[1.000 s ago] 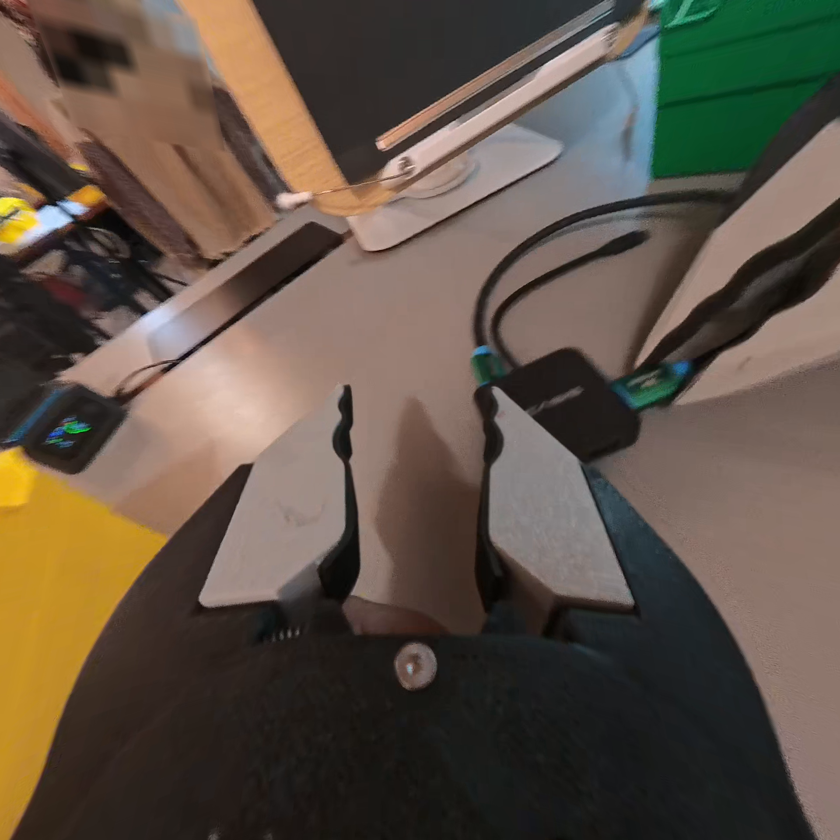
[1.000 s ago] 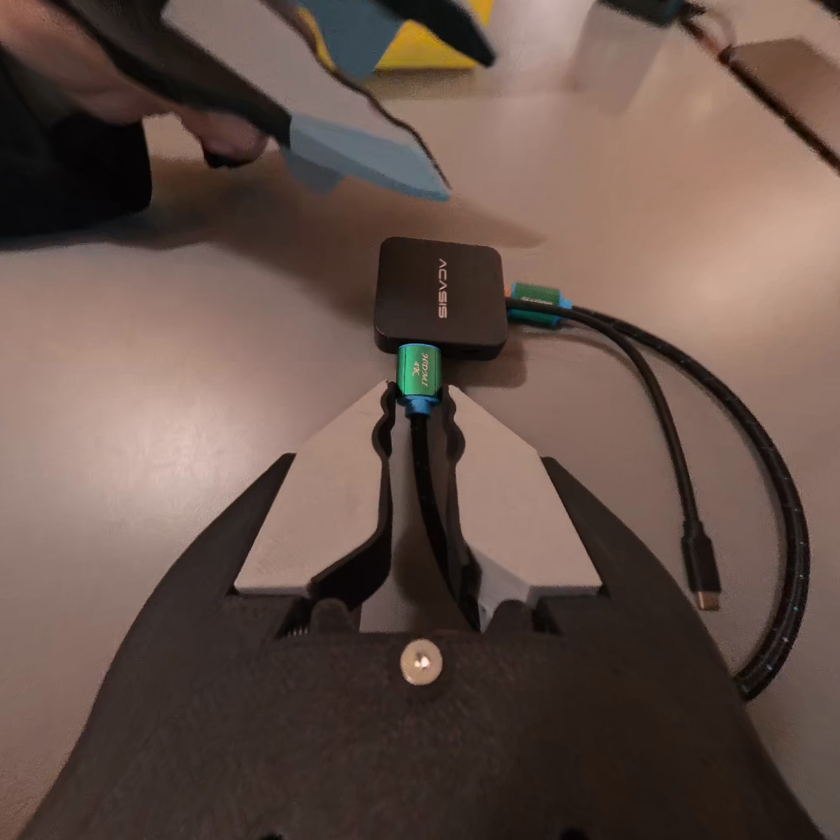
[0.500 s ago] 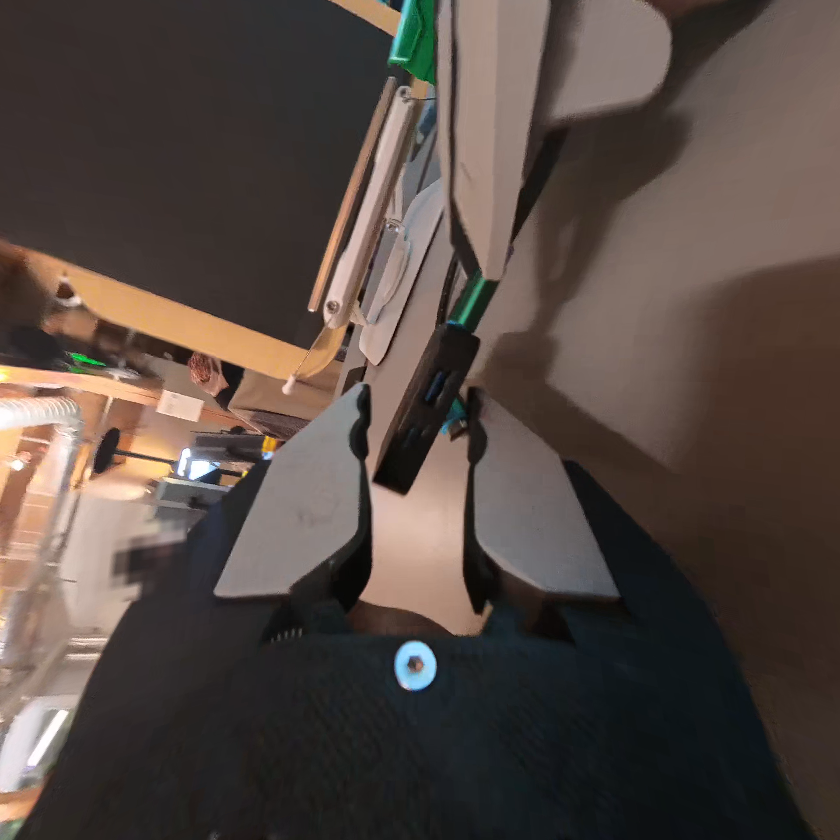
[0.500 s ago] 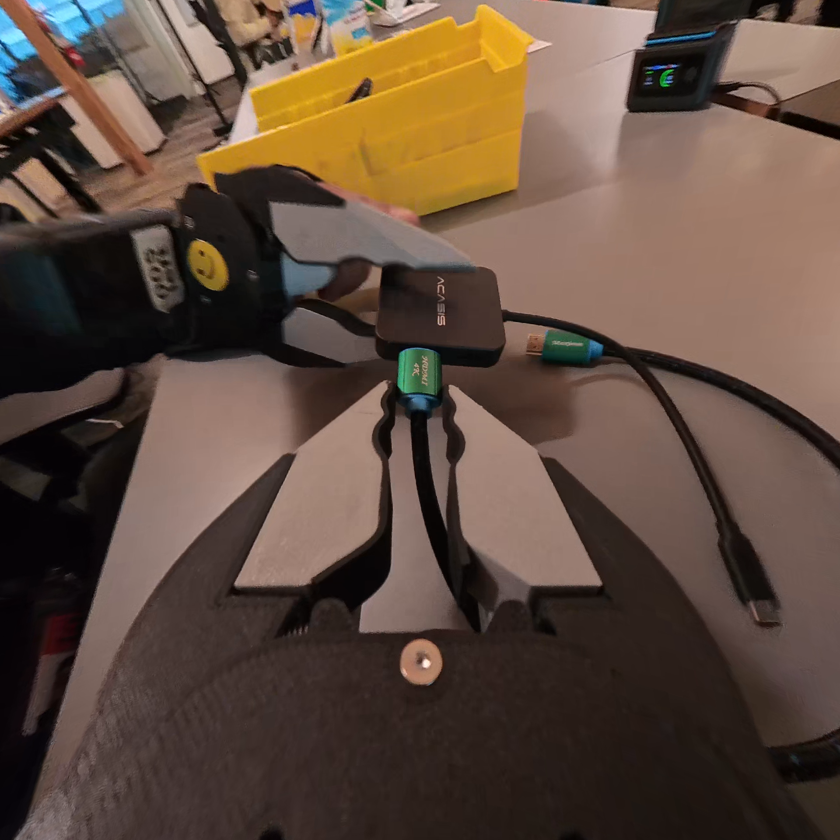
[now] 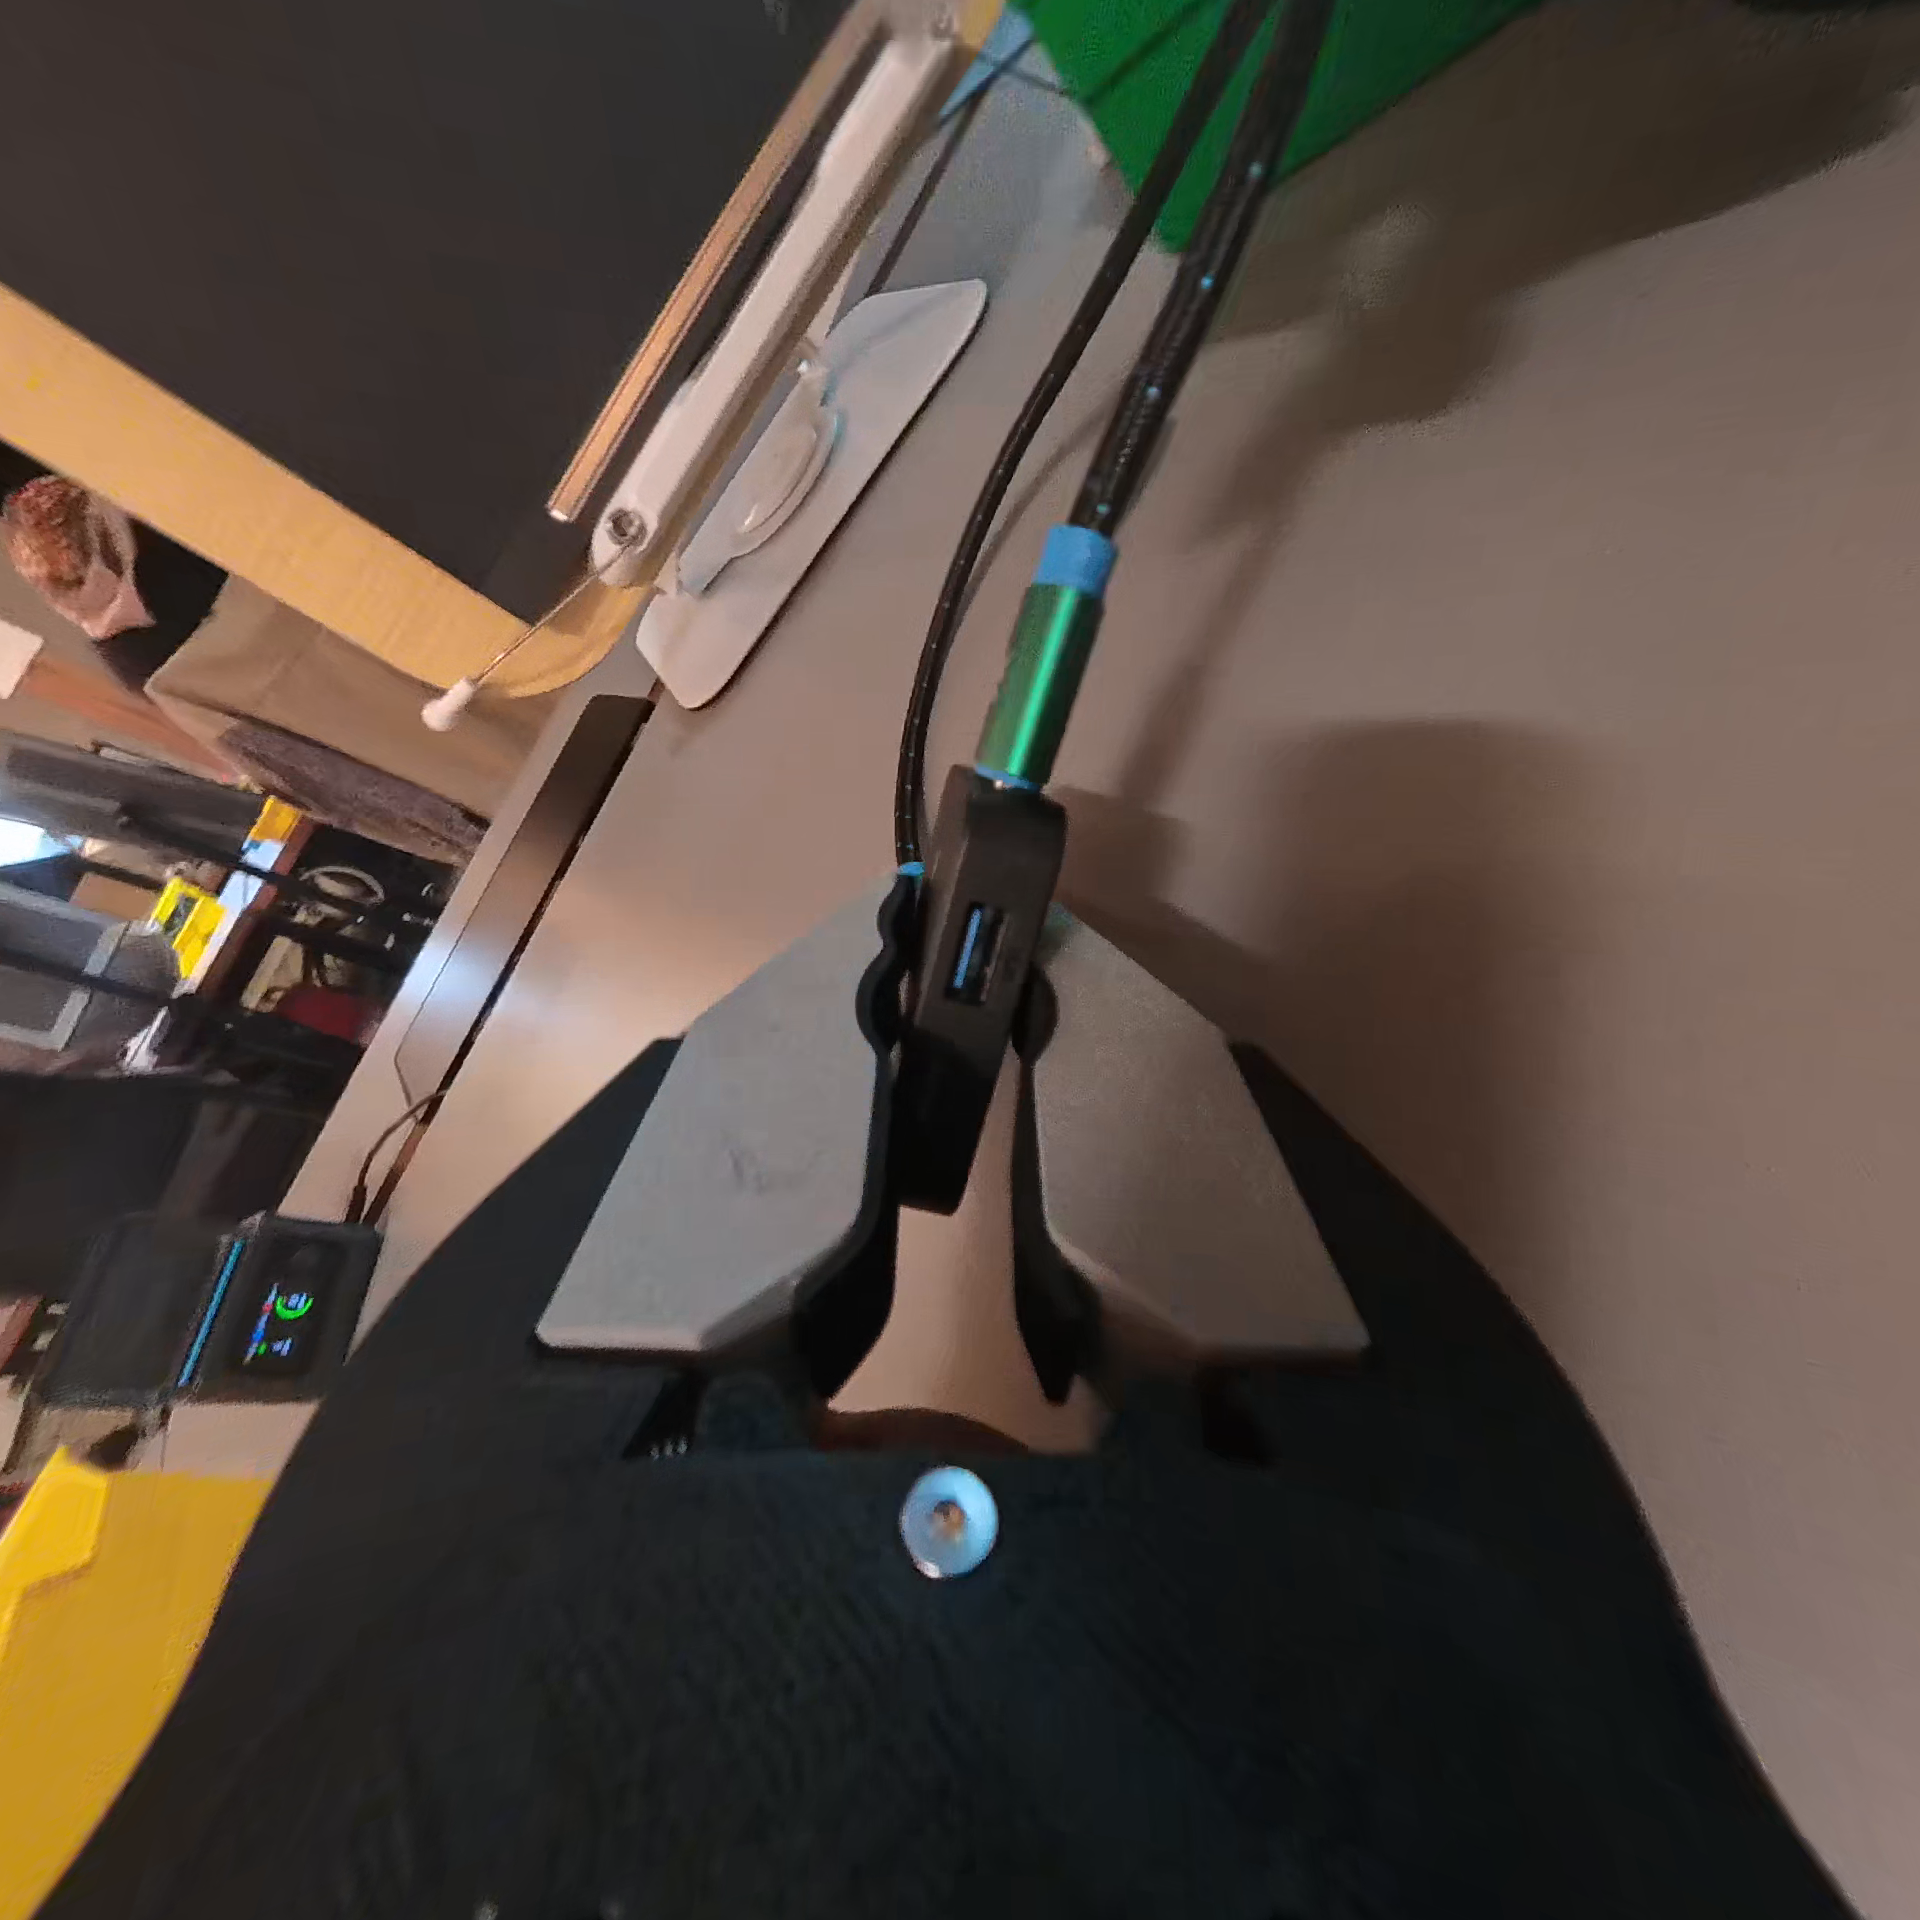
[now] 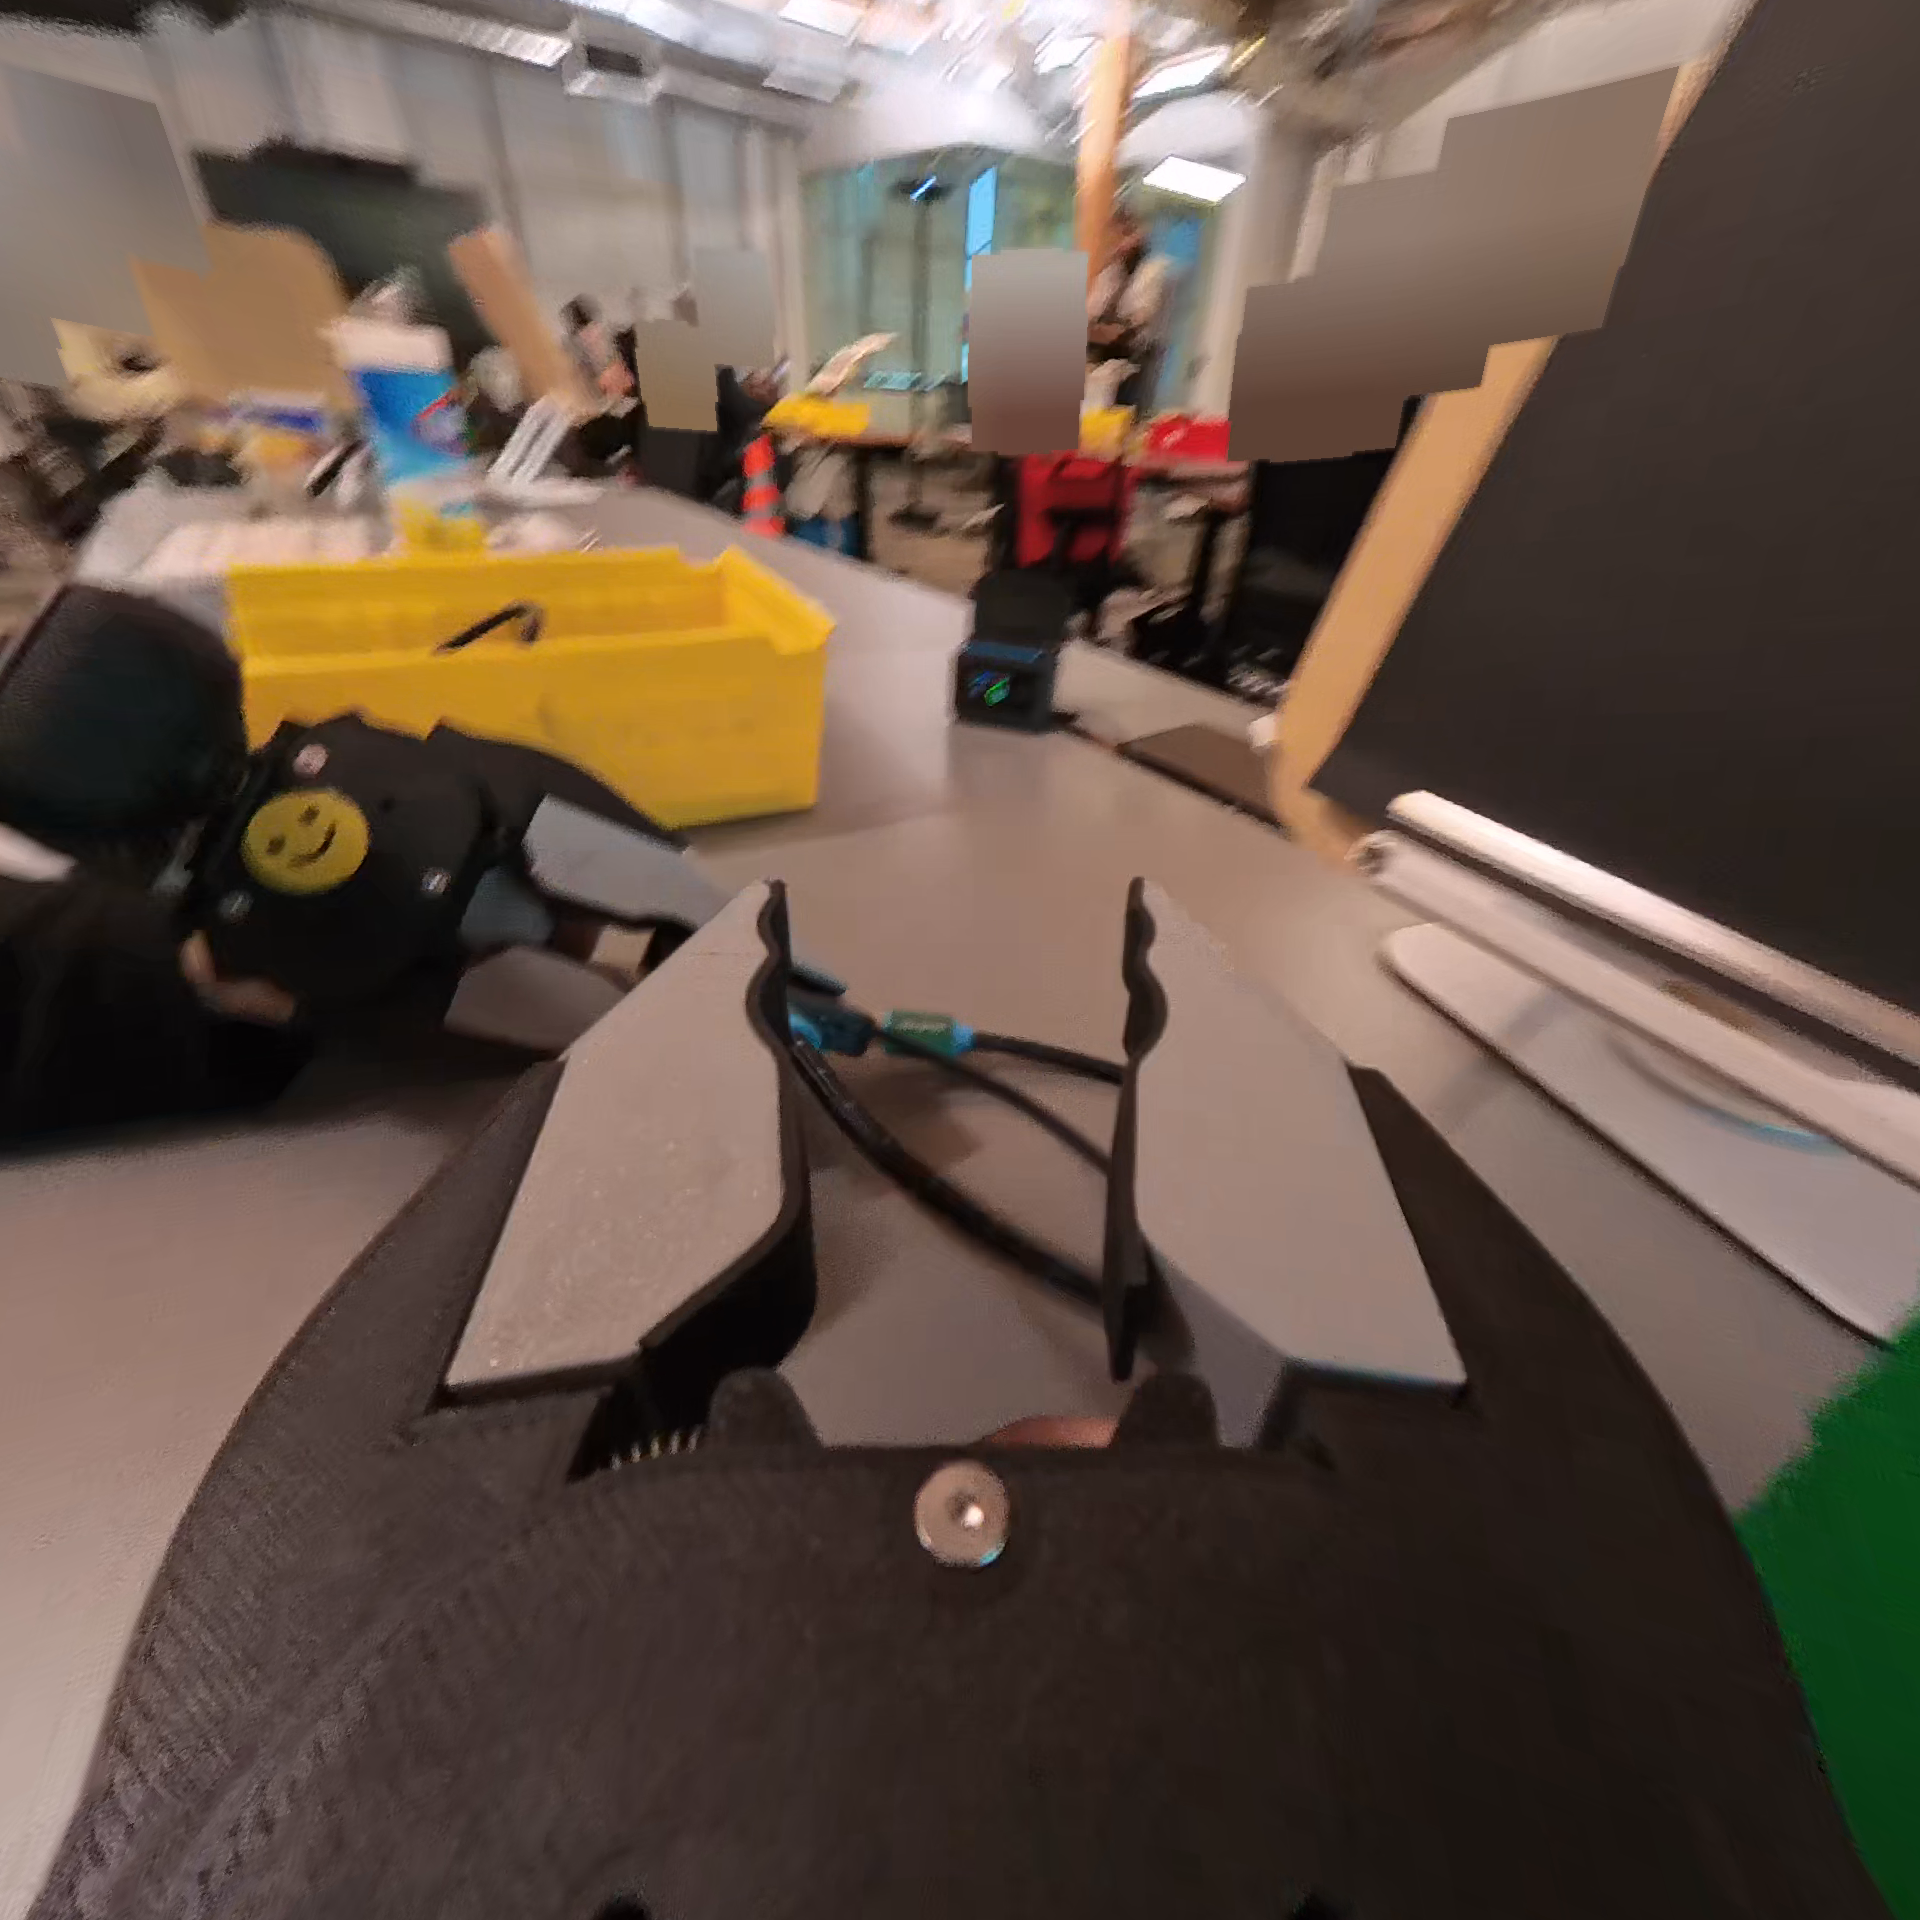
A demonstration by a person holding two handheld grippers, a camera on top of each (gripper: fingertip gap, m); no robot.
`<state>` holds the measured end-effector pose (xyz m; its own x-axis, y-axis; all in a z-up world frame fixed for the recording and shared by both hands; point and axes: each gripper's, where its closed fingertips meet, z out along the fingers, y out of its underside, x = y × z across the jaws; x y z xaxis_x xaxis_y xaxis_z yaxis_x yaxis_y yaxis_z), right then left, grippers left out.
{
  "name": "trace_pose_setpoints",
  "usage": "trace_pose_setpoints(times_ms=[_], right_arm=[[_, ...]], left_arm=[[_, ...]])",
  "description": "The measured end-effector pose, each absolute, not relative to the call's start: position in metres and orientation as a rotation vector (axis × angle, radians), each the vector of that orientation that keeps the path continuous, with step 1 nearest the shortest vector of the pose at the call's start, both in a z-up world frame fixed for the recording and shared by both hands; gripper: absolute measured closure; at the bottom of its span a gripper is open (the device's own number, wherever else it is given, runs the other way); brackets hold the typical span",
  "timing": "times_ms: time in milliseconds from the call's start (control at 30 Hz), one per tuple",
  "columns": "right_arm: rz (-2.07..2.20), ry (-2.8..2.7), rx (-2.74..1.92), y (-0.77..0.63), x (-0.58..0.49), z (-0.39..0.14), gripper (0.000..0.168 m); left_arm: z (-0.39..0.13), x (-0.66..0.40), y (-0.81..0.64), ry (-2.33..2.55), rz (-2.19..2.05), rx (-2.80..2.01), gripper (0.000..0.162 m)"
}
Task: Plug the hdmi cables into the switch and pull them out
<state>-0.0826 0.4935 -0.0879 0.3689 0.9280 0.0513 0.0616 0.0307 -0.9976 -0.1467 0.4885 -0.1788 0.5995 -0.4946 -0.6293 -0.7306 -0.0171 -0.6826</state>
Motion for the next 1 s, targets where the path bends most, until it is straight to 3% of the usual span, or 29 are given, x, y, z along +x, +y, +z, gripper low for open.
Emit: trace_pose_setpoints(times_ms=[133, 233, 433, 1000], right_arm=[[0.864, -0.753, -1.294, 0.495, -0.059, -0.059, 0.131], [1.074, -0.843, -1.335, 0.474, -0.084, -0.074, 0.154], [1.225, -0.885, -1.449, 0.469, -0.14, -0.1, 0.129], [1.466, -0.842, -1.511, 0.474, -0.169, -0.104, 0.149]], left_arm=[[-0.164, -0.159, 0.497, 0.846, 0.236, -1.683, 0.151], [-0.151, -0.168, 0.498, 0.758, 0.177, -1.653, 0.151], [-0.139, -0.165, 0.494, 0.671, 0.111, -1.623, 0.151], [-0.142, -0.163, 0.493, 0.677, 0.14, -1.62, 0.151]])
